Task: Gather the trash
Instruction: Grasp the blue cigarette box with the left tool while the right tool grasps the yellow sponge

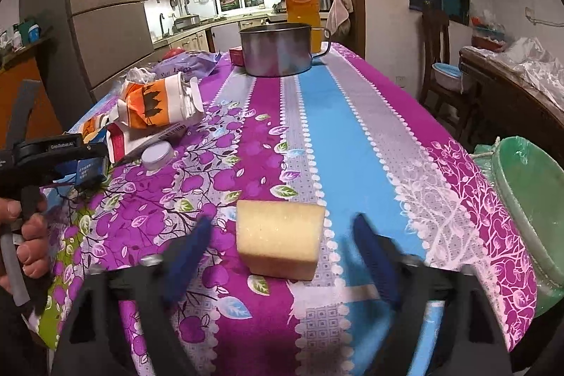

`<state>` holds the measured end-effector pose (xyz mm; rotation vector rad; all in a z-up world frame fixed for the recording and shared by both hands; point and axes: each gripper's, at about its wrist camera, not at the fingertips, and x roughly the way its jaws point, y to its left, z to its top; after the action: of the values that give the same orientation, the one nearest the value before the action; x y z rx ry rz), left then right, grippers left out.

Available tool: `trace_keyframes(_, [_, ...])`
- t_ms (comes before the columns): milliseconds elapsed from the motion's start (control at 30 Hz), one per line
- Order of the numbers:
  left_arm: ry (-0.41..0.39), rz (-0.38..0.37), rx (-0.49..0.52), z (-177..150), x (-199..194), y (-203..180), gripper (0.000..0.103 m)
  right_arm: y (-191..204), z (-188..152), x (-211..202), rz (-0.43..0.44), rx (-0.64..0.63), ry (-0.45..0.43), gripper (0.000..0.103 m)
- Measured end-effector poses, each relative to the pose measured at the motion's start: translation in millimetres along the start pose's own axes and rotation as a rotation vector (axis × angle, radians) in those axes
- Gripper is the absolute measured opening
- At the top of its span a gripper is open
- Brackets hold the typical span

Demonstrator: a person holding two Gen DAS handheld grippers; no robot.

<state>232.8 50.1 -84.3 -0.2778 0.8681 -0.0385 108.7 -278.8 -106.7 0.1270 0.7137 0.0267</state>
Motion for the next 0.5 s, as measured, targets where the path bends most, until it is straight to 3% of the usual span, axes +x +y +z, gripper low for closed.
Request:
trace_keyframes(133, [-0.036, -0.029, -0.006, 3.1, -15.7, 4.7, 0.023, -2.0, 0.5, -1.6, 0.03, -0.005, -0.01, 0.047])
trace_keyframes(500, [-0.032, -0.092, -0.006, -4.8, -24.5, 7.0, 0.02, 0.7, 5.1, -26.0, 0.086, -0.011, -0.088, 0.045])
